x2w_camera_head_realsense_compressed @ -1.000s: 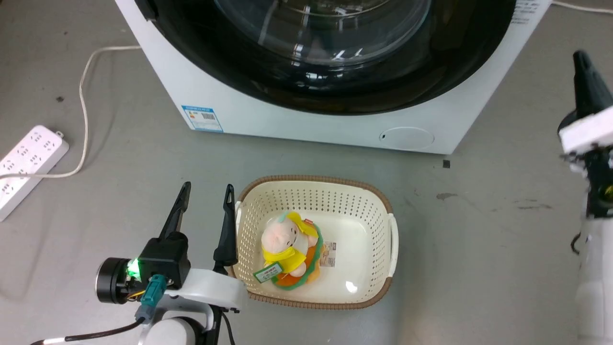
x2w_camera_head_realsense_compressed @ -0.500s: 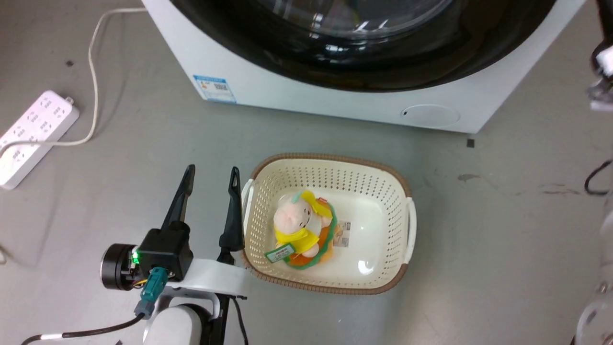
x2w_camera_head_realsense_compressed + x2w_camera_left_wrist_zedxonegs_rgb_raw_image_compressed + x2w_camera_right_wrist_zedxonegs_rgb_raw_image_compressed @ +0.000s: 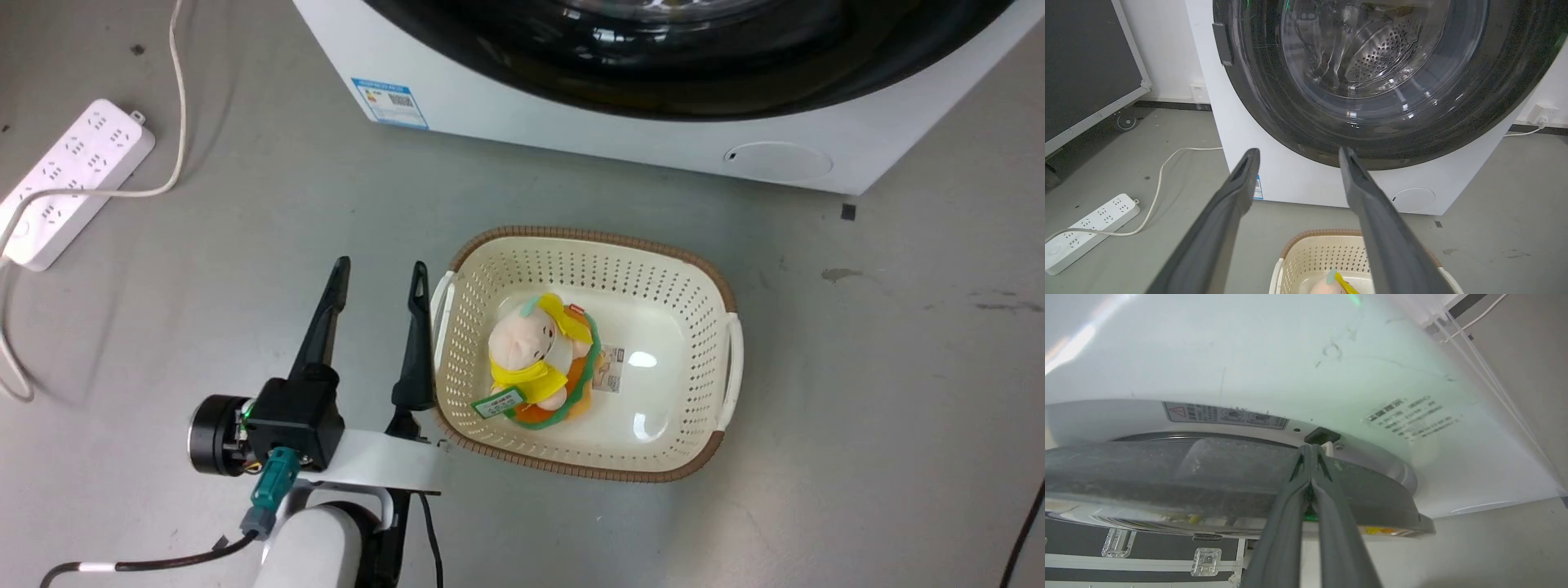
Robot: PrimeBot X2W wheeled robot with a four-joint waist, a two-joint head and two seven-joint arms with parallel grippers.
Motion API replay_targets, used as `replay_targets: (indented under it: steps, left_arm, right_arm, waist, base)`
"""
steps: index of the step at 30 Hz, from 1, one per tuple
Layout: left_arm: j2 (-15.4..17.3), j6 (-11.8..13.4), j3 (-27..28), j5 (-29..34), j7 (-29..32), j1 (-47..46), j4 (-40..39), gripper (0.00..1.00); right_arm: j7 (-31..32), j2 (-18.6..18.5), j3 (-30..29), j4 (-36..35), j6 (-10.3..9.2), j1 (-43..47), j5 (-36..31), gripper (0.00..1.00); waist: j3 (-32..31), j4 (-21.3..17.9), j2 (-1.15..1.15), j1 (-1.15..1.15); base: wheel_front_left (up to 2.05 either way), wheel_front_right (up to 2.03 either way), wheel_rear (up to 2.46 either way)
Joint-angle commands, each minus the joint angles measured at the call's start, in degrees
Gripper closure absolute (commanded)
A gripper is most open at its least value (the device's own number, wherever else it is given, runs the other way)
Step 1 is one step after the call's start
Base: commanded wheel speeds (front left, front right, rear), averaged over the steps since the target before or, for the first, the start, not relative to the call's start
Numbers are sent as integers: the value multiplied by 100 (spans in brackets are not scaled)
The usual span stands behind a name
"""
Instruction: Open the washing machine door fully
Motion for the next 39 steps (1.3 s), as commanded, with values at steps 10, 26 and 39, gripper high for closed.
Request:
replay_targets:
  steps: [10, 26, 39]
  left_arm:
    - [10, 129, -150, -104, -185, -229, -9, 0]
    - [11, 106, -283, -177, -375, 165, 300, 0]
    - [11, -56, -267, -126, -375, 740, 607, 0]
  right_arm:
    - [1095, -206, -221, 886, 13, -689, 312, 100]
    - [2580, 291, -570, 855, 12, 452, 1179, 100]
    - [3544, 815, -239, -255, 12, 2095, 1697, 100]
  waist:
    - [164, 124, 0, 0]
    - [-811, 48, 0, 0]
    - [-1546, 32, 0, 0]
  base:
    - [0, 0, 0]
    - [0, 0, 0]
    - [0, 0, 0]
